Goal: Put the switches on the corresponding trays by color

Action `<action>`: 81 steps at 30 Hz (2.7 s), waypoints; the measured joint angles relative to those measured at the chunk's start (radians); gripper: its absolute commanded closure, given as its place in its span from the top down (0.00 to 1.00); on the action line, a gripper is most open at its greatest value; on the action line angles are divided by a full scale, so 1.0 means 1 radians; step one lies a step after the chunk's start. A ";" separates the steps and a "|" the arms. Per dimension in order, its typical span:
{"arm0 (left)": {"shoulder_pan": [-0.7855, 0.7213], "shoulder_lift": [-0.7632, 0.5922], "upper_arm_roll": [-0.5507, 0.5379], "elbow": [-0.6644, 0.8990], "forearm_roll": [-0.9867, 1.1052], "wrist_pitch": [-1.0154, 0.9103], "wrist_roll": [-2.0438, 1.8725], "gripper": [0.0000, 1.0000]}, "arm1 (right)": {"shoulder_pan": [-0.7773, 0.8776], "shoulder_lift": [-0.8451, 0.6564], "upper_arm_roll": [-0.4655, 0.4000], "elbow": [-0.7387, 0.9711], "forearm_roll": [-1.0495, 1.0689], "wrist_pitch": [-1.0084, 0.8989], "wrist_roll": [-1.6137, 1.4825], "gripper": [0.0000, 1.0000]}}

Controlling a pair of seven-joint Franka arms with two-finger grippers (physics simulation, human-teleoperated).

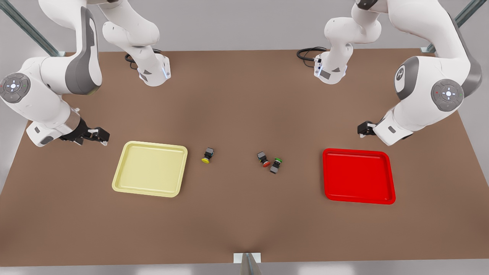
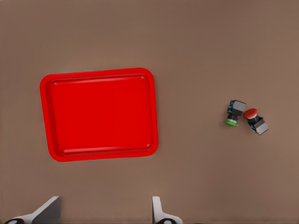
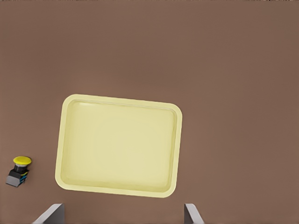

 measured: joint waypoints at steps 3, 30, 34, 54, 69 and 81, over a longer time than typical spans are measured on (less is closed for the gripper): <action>0.000 0.026 -0.008 -0.015 0.000 -0.076 -0.002 1.00 | 0.000 0.000 0.000 0.000 0.000 -0.001 0.000 1.00; -0.517 0.469 -0.037 -0.171 -0.129 0.723 -1.192 1.00 | 0.327 0.420 0.293 -0.026 -0.162 0.320 0.923 1.00; -0.509 0.511 -0.035 -0.173 -0.127 0.724 -1.183 1.00 | 0.271 0.492 0.293 -0.051 -0.164 0.454 0.925 1.00; -0.503 0.574 -0.027 -0.159 -0.130 0.804 -1.186 0.62 | 0.241 0.533 0.327 -0.257 -0.198 0.615 0.954 0.88; -0.504 0.572 -0.027 -0.157 -0.133 0.791 -1.186 0.66 | 0.236 0.554 0.341 -0.273 -0.198 0.612 0.946 0.61; -0.507 0.577 -0.027 -0.160 -0.137 0.789 -1.186 0.66 | 0.233 0.556 0.341 -0.268 -0.198 0.611 0.922 0.53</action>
